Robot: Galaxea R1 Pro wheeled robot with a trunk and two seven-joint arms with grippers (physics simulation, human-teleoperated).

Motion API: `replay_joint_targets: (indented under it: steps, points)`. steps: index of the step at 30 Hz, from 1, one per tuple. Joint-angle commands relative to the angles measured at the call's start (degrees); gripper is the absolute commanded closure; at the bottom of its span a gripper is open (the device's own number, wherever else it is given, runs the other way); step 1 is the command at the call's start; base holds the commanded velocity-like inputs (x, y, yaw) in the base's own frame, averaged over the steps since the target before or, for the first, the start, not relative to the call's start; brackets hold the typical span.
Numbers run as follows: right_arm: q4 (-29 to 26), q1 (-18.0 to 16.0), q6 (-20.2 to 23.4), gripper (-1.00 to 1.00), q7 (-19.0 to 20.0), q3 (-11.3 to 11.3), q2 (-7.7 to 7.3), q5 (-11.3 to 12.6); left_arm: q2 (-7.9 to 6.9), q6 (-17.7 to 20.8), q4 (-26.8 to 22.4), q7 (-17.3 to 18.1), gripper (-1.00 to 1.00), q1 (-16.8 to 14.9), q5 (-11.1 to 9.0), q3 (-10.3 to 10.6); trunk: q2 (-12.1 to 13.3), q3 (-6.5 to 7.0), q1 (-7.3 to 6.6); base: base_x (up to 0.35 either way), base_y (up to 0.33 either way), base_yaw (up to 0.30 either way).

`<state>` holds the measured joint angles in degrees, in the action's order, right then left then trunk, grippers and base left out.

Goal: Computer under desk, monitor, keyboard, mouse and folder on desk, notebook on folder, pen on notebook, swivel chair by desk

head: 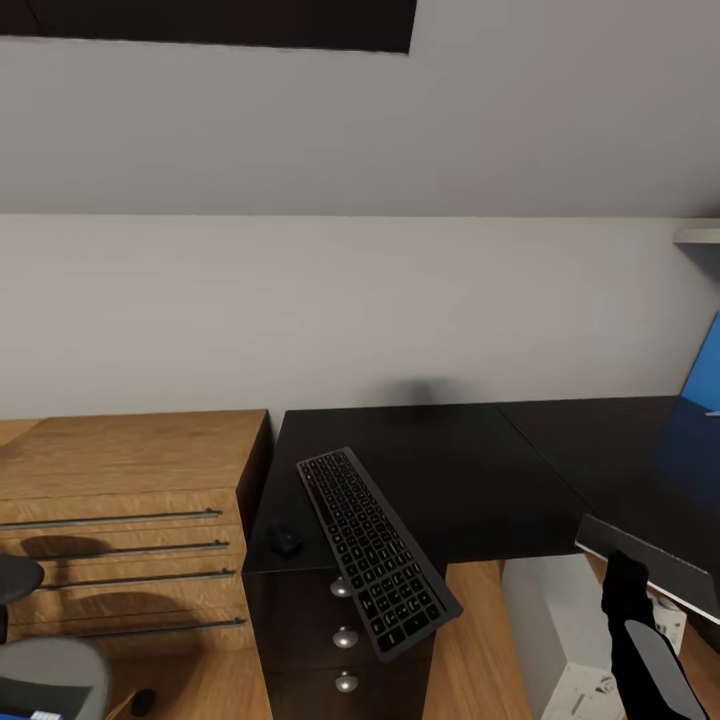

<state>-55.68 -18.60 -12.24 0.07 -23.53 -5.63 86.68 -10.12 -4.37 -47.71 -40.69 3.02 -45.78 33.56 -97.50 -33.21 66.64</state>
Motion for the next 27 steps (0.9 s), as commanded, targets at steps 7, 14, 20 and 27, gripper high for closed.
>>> replay_joint_targets:
  steps: [7, 14, 20, 27]
  points:
    - [-0.1, 0.0, -0.2, 1.0, 0.1, 0.1, 0.08, 0.9, -0.07, -0.4, -0.1, -0.3, -1.0, 0.0, -0.6, 0.3, 2.8, 1.21, -1.54, 0.0, 0.0, 0.0]
    - [-0.1, 0.0, -0.2, 1.0, 0.1, 0.1, 0.09, 0.9, -0.07, -0.4, -0.1, -0.3, -1.0, 0.0, -0.6, 0.3, 4.0, 1.75, -2.2, 0.0, 0.0, 0.0]
    - [-0.1, 0.0, -0.2, 1.0, 0.2, 0.2, 0.16, 0.9, -0.07, -0.5, -0.1, -0.3, -1.0, 0.0, -0.7, 0.2, 4.0, 1.75, -2.2, 0.0, 0.0, 0.0]
    - [-0.5, 0.0, -0.1, 1.0, 0.8, 0.4, 0.3, 0.9, -0.07, -0.5, 0.2, -0.3, -1.0, 0.0, -0.6, 0.2, 4.0, 1.75, -2.2, -0.078, 0.012, 0.0]
